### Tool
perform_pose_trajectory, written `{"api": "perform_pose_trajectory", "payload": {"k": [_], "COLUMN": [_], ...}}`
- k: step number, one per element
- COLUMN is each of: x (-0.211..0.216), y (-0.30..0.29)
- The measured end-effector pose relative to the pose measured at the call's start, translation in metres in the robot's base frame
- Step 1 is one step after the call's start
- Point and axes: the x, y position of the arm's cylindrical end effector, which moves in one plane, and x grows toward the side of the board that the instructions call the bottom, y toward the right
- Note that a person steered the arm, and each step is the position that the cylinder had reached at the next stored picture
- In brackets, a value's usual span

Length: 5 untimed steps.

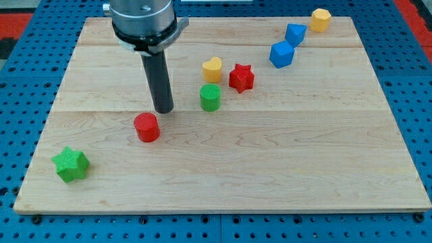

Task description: Nudge the red circle a little bit left

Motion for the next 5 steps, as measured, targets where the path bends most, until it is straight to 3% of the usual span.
{"api": "perform_pose_trajectory", "payload": {"k": [1,3,5], "x": [0.021,0.029,0.056], "y": [0.034,-0.059,0.021]}}
